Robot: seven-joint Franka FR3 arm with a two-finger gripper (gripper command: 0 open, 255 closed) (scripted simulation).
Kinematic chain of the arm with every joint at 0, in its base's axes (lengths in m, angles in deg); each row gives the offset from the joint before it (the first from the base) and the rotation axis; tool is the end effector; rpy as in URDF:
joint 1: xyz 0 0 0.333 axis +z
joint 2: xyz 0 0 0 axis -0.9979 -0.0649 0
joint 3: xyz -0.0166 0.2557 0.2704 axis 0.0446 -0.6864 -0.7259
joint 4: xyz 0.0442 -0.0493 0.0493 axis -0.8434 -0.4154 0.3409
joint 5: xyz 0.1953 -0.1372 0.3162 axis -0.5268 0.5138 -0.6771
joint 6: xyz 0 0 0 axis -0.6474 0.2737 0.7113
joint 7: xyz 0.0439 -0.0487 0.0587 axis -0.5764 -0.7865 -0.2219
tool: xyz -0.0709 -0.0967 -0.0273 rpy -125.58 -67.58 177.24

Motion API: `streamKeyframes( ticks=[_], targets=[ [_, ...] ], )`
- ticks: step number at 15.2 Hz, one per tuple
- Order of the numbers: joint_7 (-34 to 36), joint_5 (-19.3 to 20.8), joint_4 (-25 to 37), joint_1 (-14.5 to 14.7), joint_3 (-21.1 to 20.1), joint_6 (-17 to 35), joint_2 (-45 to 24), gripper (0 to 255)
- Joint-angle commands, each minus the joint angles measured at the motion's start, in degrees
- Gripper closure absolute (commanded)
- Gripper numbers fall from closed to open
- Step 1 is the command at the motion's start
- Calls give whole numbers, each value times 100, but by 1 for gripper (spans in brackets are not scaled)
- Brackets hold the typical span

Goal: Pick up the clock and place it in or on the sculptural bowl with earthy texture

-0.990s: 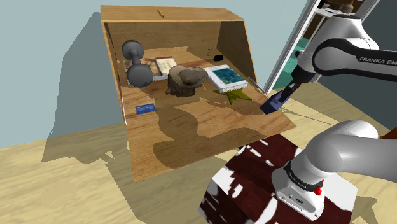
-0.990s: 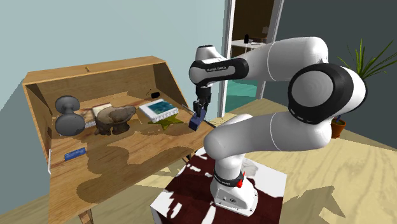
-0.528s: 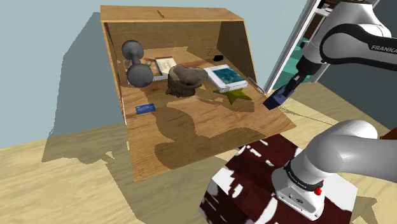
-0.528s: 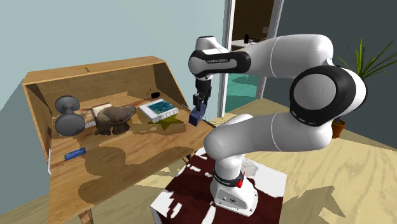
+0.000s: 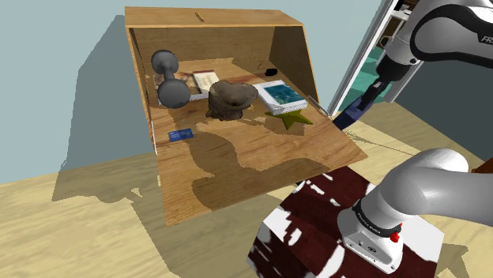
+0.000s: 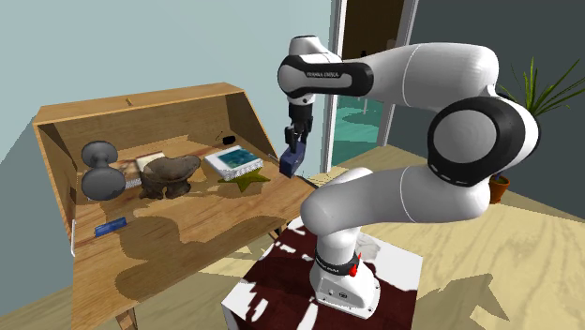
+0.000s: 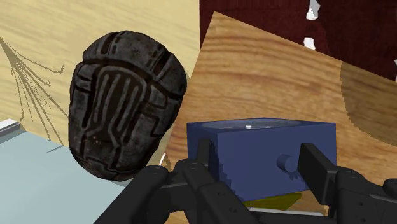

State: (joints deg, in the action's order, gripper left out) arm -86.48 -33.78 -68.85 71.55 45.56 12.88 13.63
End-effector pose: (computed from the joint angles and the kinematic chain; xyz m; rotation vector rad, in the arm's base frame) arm 0.1803 -0.1560 0.5250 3.1067 -0.0253 0.0972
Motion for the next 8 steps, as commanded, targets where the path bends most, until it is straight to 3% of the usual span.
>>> streamKeyframes(
  ticks=[1, 8],
  targets=[
    [7, -43, 169, 28, -42, -130, -40, 255],
    [-14, -149, 755, 85, -143, -600, -156, 255]
  ],
)
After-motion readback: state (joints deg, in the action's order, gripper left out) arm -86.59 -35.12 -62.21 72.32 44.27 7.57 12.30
